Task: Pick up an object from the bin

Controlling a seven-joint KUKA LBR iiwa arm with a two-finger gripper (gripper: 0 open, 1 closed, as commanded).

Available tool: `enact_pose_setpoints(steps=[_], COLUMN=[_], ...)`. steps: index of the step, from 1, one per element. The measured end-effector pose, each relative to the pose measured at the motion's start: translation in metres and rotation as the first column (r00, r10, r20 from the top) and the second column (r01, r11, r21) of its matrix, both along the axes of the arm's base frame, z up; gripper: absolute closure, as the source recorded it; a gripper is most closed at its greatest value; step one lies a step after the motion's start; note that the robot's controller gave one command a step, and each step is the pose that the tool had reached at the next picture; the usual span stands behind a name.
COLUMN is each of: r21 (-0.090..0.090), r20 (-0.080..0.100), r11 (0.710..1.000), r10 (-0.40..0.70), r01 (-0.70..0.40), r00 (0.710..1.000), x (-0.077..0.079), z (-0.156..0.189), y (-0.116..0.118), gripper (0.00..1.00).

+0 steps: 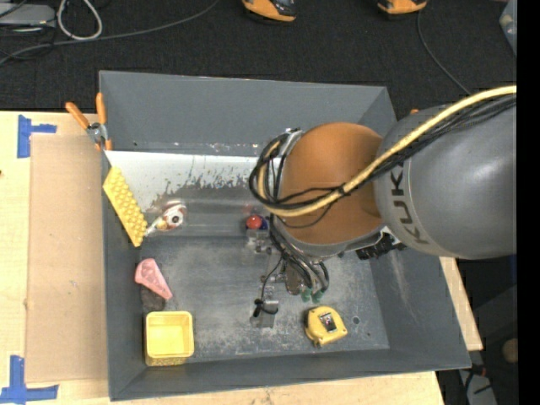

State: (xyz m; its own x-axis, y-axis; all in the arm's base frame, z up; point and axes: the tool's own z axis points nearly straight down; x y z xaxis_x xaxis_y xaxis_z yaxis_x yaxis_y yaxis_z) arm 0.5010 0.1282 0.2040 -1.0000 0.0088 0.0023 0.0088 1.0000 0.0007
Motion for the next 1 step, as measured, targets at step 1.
enact_pose_setpoints(steps=[1], r21=[0.000], r20=[0.000], r11=[1.000], r10=[0.000], r01=[0.000], r00=[1.000], x=[0.0000], z=[0.0000], y=[0.0000], gripper=[0.00])
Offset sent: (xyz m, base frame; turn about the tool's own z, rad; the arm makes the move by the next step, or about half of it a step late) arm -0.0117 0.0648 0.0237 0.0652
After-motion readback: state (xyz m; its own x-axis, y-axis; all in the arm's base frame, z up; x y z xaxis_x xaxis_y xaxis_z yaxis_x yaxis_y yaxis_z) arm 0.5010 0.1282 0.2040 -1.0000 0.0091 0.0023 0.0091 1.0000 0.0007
